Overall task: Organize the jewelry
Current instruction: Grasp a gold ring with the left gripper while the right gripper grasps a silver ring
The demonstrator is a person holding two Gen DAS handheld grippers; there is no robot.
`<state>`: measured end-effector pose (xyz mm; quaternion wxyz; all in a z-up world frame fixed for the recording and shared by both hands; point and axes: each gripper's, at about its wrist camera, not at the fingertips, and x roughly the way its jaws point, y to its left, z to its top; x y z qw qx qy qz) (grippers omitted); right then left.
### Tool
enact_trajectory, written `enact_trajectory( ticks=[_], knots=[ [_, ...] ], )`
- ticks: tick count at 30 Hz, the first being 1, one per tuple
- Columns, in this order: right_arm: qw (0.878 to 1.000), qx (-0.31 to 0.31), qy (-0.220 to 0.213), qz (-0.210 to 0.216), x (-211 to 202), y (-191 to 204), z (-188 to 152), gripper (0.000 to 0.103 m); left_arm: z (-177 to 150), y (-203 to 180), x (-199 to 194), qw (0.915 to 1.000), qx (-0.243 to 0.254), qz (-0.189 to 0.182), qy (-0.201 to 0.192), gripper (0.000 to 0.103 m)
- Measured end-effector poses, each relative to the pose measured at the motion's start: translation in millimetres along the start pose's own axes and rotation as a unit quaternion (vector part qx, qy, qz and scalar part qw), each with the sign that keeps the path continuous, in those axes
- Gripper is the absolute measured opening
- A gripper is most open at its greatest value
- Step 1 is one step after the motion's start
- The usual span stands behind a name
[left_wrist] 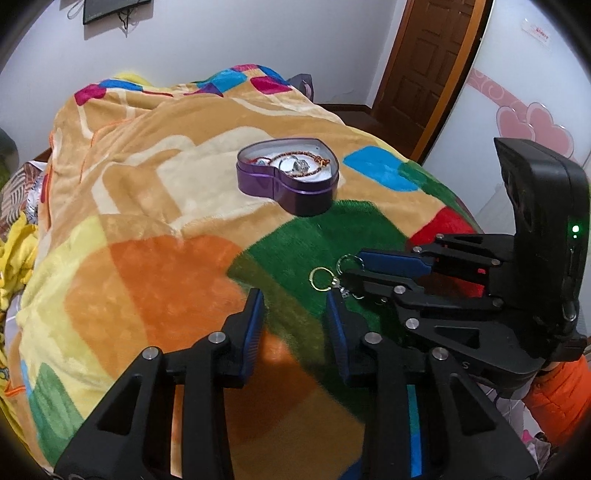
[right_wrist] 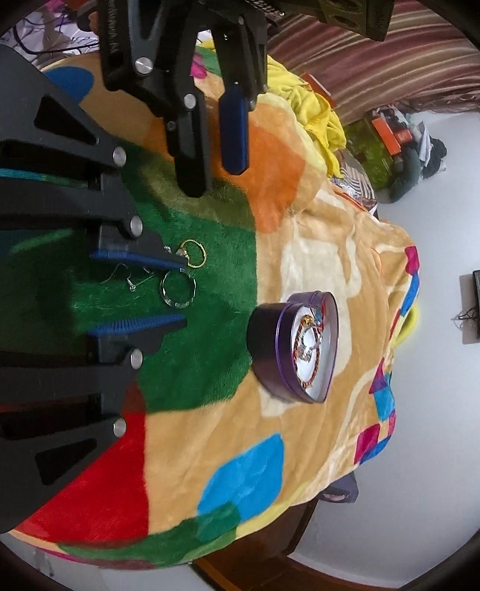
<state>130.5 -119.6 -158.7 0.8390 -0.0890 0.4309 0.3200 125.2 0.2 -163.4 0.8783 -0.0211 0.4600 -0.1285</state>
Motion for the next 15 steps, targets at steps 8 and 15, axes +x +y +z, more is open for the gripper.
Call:
enact_trajectory(
  ticks=[8,15],
  knots=[
    [1.0,0.012,-0.02,-0.003,-15,-7,-3,0.019,3,-7,19,0.9998,0.007,-0.006,0.02,0.033],
    [0.999,0.022,-0.031,-0.013,-26,-15,-2,0.019,7,-10,36,0.9995,0.002,-0.004,0.033,0.033]
  ],
)
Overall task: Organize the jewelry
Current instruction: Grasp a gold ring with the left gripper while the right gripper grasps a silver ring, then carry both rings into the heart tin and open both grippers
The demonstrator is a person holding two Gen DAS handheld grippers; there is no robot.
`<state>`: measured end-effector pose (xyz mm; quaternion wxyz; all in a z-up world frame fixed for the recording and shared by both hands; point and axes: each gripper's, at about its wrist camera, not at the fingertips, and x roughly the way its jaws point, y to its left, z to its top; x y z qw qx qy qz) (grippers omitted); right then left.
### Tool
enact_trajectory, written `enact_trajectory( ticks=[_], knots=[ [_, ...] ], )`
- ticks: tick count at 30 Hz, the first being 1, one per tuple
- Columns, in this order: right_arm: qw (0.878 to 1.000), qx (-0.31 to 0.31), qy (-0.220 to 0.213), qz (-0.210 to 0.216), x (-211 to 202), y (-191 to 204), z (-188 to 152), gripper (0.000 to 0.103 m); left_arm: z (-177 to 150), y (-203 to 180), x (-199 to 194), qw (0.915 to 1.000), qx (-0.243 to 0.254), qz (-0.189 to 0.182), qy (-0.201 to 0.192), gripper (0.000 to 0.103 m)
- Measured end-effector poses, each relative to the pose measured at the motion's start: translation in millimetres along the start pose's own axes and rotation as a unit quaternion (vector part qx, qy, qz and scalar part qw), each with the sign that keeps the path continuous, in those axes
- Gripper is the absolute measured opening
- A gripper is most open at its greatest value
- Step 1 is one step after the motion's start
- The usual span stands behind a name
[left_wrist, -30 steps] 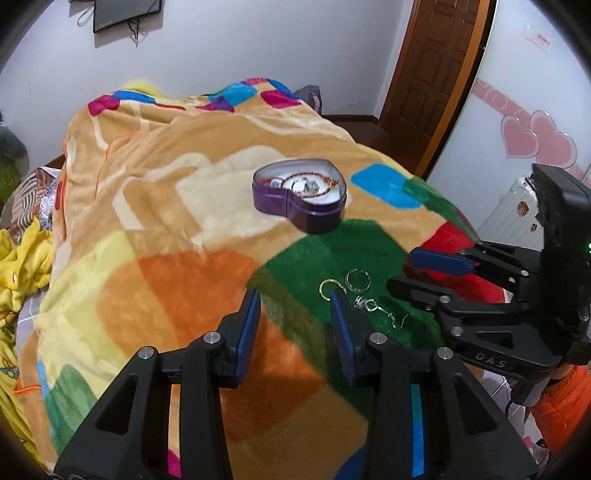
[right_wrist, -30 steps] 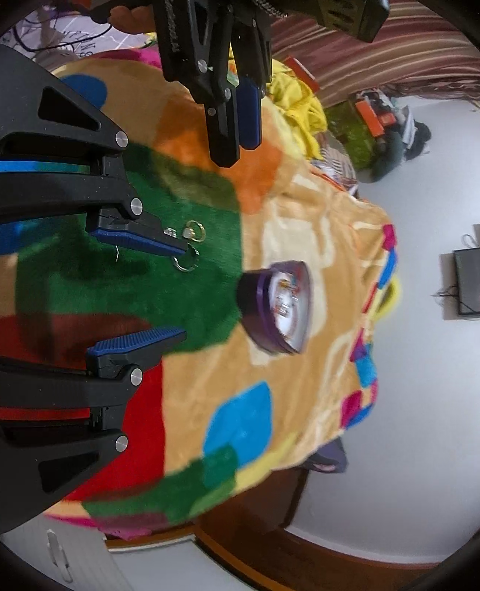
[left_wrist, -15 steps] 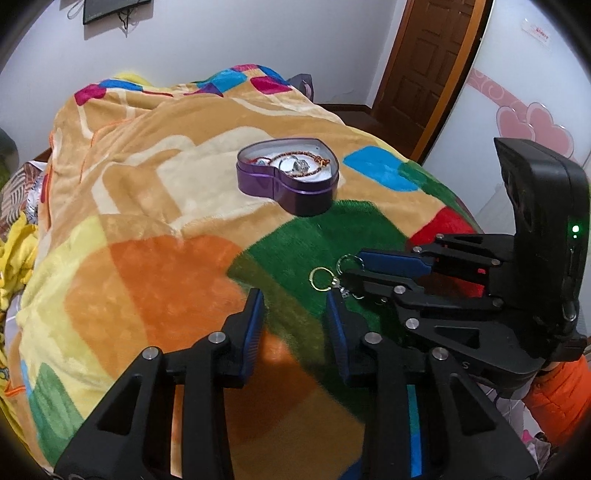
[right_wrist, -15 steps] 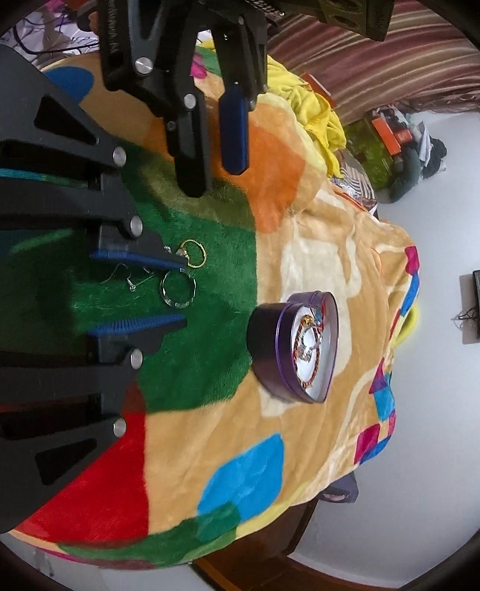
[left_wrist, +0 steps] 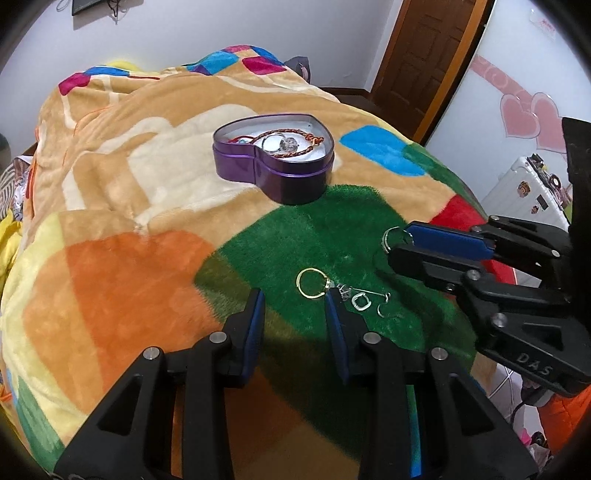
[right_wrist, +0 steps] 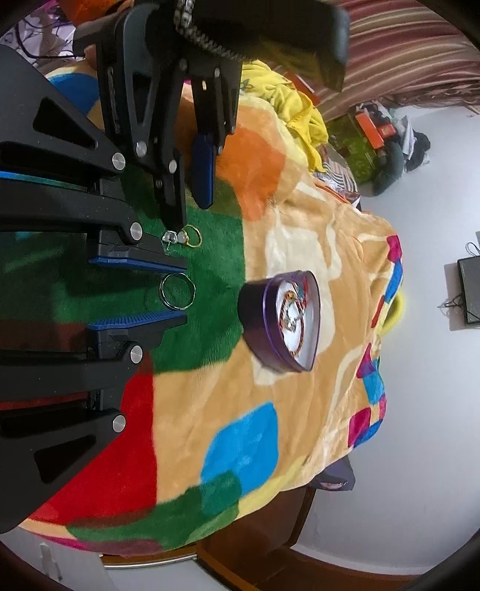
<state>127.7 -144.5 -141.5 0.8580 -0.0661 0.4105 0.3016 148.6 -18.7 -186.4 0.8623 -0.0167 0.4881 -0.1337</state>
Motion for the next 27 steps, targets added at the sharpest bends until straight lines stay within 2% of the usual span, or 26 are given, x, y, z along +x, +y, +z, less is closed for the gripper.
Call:
enact_trajectory(
  ticks=[8,11,15,27],
  knots=[
    [1.0,0.008,-0.005,0.002,-1,-1,1,0.019,7,0,7,0.9999,-0.005,-0.013,0.007,0.032],
    [1.0,0.008,-0.006,0.002,-1,-1,1,0.019,9,-2,10,0.9999,-0.001,-0.014,0.008,0.022],
    [1.0,0.006,-0.01,0.001,-3,-2,1,0.019,9,0,7,0.9999,-0.006,-0.015,0.004,0.02],
    [1.0,0.007,-0.029,-0.004,-13,-5,13,0.019,22,8,-28,0.9987,-0.02,-0.01,-0.046,0.02]
  ],
)
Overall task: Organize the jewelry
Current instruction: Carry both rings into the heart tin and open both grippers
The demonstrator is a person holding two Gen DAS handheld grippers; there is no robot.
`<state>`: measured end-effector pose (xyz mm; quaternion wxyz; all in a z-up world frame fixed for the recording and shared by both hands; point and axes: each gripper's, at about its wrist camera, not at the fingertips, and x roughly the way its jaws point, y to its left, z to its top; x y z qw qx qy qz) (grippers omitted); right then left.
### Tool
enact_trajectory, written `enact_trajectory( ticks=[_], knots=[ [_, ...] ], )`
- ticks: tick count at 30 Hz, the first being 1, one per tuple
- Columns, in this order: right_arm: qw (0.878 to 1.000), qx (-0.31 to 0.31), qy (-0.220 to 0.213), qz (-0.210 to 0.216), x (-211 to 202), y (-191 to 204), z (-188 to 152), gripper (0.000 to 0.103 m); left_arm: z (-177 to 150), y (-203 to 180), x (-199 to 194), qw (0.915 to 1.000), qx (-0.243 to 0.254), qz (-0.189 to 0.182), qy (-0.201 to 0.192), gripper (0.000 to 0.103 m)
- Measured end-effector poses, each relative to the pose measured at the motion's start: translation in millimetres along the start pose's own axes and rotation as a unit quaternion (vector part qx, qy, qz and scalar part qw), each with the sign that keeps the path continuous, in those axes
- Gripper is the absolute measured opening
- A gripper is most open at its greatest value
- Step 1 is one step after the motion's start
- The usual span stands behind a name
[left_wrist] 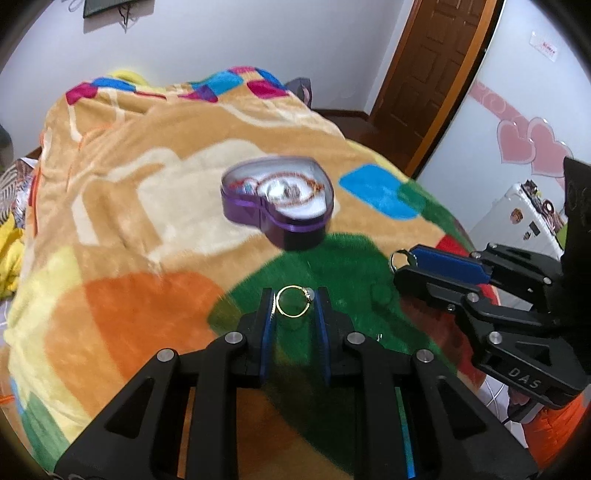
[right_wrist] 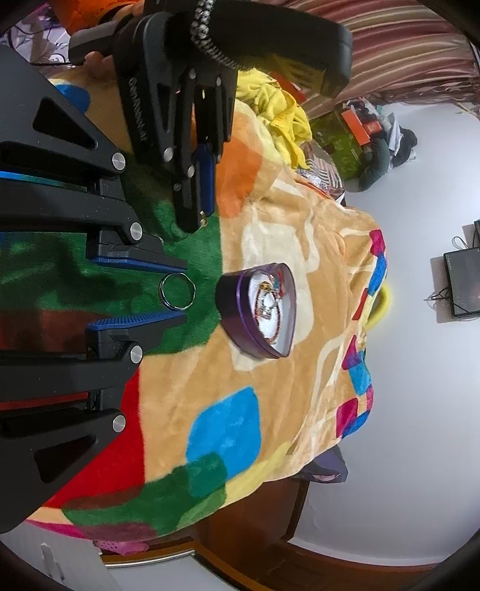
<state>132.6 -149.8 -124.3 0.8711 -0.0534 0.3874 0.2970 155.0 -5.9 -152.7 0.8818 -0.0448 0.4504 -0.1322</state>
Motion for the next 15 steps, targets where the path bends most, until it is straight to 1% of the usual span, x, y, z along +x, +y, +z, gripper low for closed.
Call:
enact_trajectory(
  ticks=[9,15],
  knots=[
    [1.0,0.007,-0.03,0.0,-4,-4,23,0.019,29,6,-23,0.9989,-0.001,0.003,-0.047,0.02],
    [0.999,0.012,-0.045,0.001,0,-6,37,0.019,47,10,-27,0.9977,0.003,0.01,-0.066,0.02]
  ],
)
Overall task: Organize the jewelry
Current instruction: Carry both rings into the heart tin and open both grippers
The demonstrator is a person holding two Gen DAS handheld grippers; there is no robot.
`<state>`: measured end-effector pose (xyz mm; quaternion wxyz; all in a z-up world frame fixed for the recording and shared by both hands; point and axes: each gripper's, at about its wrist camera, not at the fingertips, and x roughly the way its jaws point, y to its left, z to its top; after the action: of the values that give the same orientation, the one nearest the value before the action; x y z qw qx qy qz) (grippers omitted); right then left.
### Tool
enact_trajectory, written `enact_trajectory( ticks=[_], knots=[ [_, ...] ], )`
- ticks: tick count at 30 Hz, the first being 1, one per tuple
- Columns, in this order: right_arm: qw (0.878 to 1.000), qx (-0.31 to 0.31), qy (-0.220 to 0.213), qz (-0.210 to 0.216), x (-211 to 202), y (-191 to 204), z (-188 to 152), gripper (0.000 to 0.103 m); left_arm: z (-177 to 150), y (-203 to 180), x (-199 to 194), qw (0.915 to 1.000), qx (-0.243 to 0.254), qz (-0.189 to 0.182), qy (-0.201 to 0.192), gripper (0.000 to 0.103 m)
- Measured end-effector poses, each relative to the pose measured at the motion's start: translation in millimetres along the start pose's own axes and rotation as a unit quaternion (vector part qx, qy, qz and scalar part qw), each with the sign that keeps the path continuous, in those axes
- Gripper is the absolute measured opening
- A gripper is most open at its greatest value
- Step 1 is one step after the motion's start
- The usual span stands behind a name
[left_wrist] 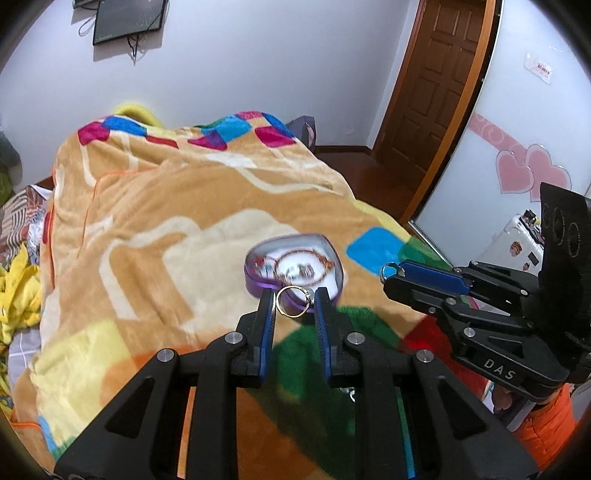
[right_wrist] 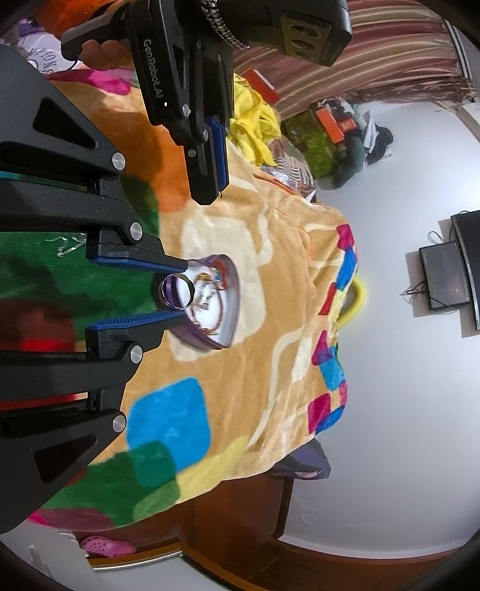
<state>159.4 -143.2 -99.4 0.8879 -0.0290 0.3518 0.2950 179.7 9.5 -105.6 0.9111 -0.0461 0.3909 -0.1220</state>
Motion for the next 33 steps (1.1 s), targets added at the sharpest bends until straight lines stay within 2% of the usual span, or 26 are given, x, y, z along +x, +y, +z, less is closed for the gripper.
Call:
enact_trajectory(
  ticks=[7,14,22,33],
  knots=[
    [1.0,0.008,-0.008,0.0,10,-6,12,0.019,16,6,8,0.9999,0.0,0.002,-0.011,0.02],
    [1.0,0.023,-0.003,-0.002,27,-15,21,0.019,29,11,26,1.0,0.002,0.005,-0.006,0.02],
    [1.0,0.028,0.012,-0.006,46,-24,24,0.019,36,21,54,0.9997,-0.013,0.001,0.018,0.02],
    [0.999,0.023,0.048,-0.009,69,-31,25,0.019,34,23,86,0.9985,-0.008,-0.001,0.053,0.02]
  ],
)
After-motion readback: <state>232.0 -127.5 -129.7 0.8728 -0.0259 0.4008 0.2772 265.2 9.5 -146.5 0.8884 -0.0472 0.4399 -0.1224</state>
